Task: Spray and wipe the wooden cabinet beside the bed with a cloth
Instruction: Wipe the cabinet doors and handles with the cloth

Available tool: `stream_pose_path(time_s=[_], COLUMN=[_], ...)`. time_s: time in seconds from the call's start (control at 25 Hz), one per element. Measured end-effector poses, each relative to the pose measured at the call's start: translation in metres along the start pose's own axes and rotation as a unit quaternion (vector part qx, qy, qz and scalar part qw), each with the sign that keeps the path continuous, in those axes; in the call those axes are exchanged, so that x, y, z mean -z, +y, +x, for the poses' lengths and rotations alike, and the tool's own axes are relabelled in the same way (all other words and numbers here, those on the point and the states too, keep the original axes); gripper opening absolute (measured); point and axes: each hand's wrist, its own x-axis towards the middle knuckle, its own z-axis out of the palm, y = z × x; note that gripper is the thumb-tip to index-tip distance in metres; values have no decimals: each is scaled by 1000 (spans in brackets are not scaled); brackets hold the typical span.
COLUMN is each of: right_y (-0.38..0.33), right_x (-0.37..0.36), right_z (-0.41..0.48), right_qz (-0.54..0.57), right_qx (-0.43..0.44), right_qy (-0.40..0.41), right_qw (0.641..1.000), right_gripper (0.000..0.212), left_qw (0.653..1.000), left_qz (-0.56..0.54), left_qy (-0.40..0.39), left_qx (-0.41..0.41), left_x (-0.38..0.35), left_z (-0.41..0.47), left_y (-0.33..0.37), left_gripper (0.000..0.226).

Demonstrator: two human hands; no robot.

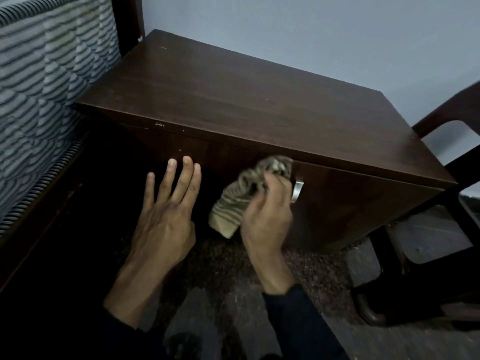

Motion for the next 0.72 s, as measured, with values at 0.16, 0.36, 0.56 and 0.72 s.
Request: stream_pose_path(time_s=[0.16, 0.36, 0.56, 0.72], right_y=[-13, -28, -46, -37], right_x=[-18, 8, -23, -75], right_z=[-10, -49, 8, -1], right_qz=[-4, 74, 23, -139], right_qx=[-67, -129, 60, 120], right_qy=[-1, -30, 79, 10], right_qw=[998, 988, 995, 983], right_gripper=[26, 28, 22, 42], left_qw=[1000, 1000, 992, 975], left_qz=[4, -20, -103, -163], left_qy=[-16, -10, 62, 153], left_qx=[-4, -19, -48, 0], left_x=[3, 13, 25, 38], left_z=[1, -1, -2, -3], left_y=[2, -5, -29, -58], left_gripper=[108, 104, 87, 69])
